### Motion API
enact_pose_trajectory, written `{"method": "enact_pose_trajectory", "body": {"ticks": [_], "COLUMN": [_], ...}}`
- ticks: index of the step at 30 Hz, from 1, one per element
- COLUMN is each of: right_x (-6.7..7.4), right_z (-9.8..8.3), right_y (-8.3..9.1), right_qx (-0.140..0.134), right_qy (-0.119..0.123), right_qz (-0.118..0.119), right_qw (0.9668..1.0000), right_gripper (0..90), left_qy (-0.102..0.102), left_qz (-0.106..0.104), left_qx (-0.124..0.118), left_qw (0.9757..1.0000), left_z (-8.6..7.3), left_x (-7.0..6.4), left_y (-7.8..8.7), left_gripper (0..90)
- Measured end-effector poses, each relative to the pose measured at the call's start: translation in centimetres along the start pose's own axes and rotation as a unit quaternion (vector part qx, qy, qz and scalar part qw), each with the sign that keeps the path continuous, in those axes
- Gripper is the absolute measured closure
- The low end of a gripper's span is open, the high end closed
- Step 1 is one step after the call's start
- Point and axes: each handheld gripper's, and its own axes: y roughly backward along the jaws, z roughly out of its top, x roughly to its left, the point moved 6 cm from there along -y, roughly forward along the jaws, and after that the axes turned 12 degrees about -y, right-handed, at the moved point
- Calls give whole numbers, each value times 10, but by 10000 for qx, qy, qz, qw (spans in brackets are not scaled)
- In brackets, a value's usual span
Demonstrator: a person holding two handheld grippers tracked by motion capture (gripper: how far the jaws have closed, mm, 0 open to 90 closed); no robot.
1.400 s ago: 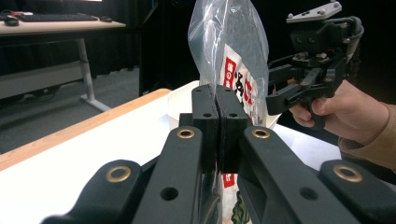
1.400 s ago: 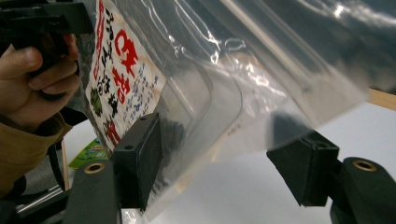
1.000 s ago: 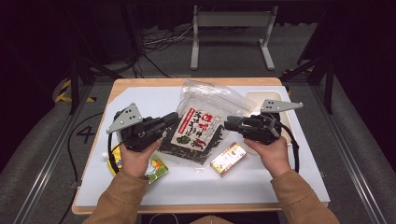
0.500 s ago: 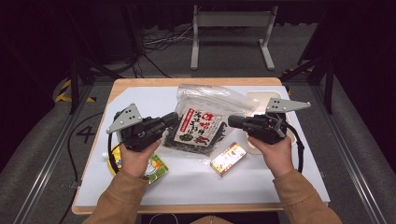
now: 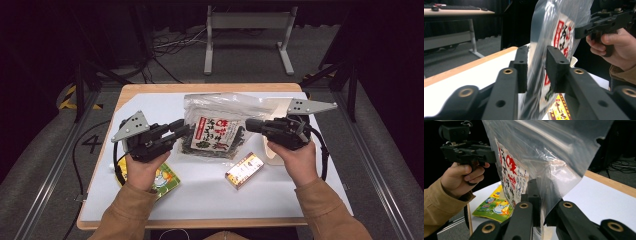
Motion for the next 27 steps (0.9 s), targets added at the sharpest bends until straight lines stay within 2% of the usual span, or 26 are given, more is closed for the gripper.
{"method": "enact_pose_trajectory", "body": {"ticks": [3,6,9,10,11,18,25,27], "right_x": [-3,-9,-13,-17,-17,-33,-40,-44], "right_z": [5,11,15,20,20,35,45,49], "right_y": [4,11,15,20,20,37,47,51], "right_qx": [-1,31,48,49,49,78,98,115], "right_qy": [-5,-45,-71,-104,-104,-214,-238,-261], "right_qz": [-107,-287,-392,-509,-509,-939,-1162,-1295], "right_qw": [9999,9996,9992,9986,9986,9953,9929,9912], "right_gripper": [864,863,863,862,862,861,860,860], "left_qy": [26,-16,-42,-41,-59,-185,-155,-134], "left_qz": [80,203,238,259,292,420,449,466], "left_qx": [91,207,270,300,315,522,638,715], "left_qw": [9999,9996,9993,9992,9991,9976,9968,9963], "left_z": [-3,-6,-8,-9,-10,-15,-20,-23], "left_x": [4,8,9,10,11,13,16,17], "left_y": [5,9,11,12,12,13,15,16], "left_gripper": [681,665,658,651,651,628,608,600]}}
